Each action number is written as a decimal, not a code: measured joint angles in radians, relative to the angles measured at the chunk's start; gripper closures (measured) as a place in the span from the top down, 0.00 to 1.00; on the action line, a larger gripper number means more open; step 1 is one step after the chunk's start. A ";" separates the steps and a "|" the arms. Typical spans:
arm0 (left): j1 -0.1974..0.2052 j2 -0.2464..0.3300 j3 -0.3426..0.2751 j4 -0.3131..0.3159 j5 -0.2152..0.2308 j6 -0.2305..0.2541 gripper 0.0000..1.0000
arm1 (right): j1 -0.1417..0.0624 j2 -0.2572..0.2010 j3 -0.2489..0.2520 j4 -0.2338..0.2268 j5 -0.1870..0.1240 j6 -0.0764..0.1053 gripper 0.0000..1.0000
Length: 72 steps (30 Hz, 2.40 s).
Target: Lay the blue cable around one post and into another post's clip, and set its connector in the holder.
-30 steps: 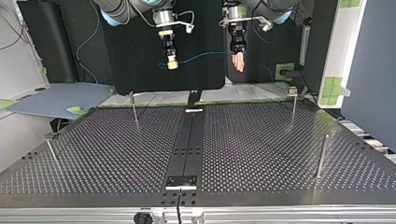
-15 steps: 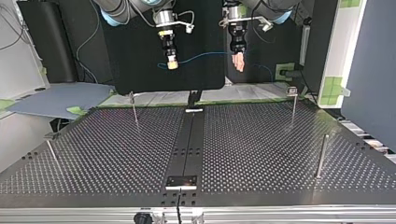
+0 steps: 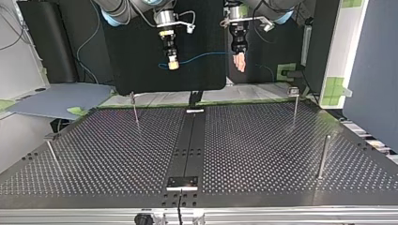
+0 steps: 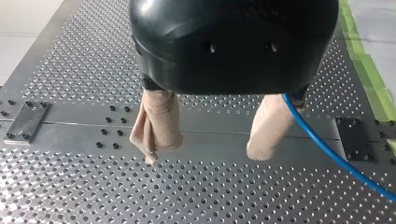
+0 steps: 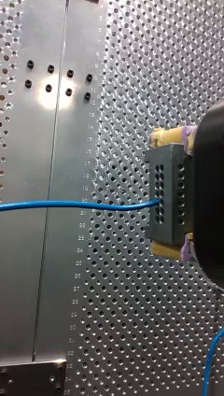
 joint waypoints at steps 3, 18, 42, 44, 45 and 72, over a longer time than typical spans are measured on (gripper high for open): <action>0.000 0.000 0.000 0.000 0.000 0.000 1.00 | 0.000 0.000 0.000 0.000 0.000 0.000 0.00; 0.000 0.000 0.000 0.000 0.000 0.000 1.00 | 0.000 0.000 0.000 0.000 0.000 0.000 0.00; 0.000 0.000 0.000 0.000 0.000 0.000 1.00 | 0.000 0.000 0.000 0.000 0.000 0.000 0.00; 0.000 0.000 0.000 0.000 0.000 0.000 1.00 | 0.000 0.000 0.000 0.000 0.000 0.000 0.00; 0.000 0.000 0.000 0.000 0.000 0.000 1.00 | 0.000 0.000 0.000 0.000 0.000 0.000 0.00; 0.005 0.002 0.005 0.006 0.002 0.002 1.00 | -0.005 0.056 -0.014 0.020 -0.009 0.003 0.00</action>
